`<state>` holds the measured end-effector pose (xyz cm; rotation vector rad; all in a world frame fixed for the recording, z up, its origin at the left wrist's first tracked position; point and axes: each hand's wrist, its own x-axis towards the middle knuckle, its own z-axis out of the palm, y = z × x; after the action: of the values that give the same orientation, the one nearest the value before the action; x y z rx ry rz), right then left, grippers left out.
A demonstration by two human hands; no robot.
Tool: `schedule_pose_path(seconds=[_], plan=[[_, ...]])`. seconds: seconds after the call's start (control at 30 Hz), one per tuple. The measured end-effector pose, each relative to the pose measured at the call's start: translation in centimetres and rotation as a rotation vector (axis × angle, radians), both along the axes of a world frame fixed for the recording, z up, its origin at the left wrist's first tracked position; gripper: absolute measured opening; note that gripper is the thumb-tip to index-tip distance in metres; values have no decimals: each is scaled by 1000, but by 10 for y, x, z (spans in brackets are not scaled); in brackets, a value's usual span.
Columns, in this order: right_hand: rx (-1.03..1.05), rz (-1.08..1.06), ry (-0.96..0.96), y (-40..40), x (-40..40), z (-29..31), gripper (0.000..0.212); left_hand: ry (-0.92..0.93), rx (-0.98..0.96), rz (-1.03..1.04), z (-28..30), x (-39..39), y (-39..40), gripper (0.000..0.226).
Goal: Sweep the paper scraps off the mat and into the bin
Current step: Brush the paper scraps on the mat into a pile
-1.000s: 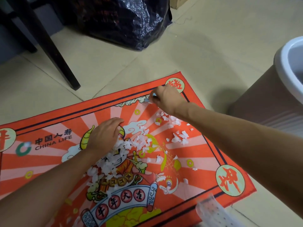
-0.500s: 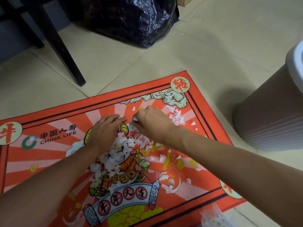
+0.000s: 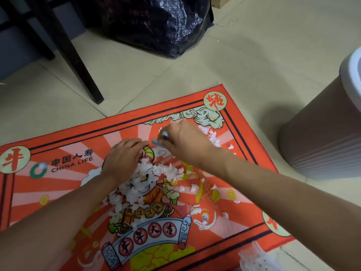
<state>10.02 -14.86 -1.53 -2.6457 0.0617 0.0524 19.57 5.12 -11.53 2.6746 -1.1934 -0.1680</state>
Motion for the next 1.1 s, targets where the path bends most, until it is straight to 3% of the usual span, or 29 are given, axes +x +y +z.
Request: schedule_pose_path(seconds=[0.2, 0.43, 0.77, 1.1], plan=[[23, -128, -52, -41, 37, -2, 20, -1, -19, 10, -1, 2, -4, 38], [-3, -111, 8, -31, 62, -29, 16, 22, -32, 44, -3, 3, -5, 38], [73, -18, 24, 0, 29, -32, 21, 121, -31, 65, -9, 8, 5, 38], [95, 127, 34, 31, -5, -18, 20, 70, -59, -5, -5, 4, 5, 40]])
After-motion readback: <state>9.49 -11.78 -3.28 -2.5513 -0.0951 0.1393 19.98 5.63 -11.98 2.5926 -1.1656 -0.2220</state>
